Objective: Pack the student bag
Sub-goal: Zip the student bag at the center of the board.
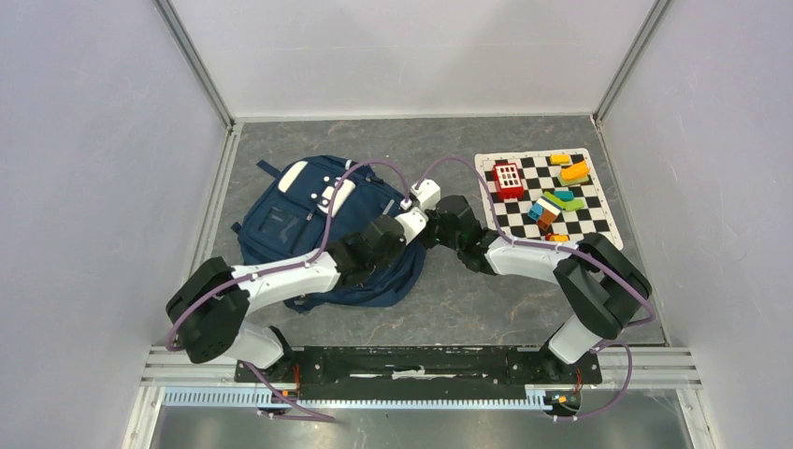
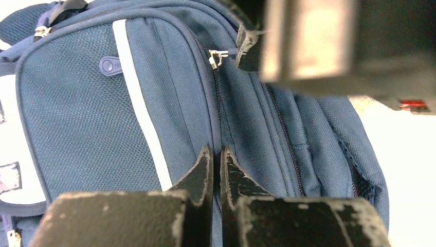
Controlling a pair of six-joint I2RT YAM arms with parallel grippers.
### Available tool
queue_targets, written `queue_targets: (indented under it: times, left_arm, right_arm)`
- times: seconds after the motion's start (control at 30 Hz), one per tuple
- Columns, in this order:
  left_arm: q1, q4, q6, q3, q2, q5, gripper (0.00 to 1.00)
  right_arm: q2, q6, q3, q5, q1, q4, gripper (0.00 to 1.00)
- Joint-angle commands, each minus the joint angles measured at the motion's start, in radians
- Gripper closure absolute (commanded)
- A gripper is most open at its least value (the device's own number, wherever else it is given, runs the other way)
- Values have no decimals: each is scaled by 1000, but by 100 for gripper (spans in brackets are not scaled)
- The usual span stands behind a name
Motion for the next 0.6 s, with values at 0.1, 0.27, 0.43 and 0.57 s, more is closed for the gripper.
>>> queue_targets:
  times: [0.1,0.27,0.43,0.57]
  left_arm:
    - [-119,-8,-86,-66,-73,-90,98]
    - [-146,14,-155,-124,-125,-93,98]
    - [-166,-39,-162,-105,-155,-18,98]
    - [-175,-90,-192,-103,-214,37,98]
  right_arm:
    - [-49,-69,26,169,-12,-20,100]
    - [-88,-102,18,186,-44,-46,100]
    - [-79,-203,75,44,-62,-111,100]
    - [-44,-272,150,-29,-65,-194,100]
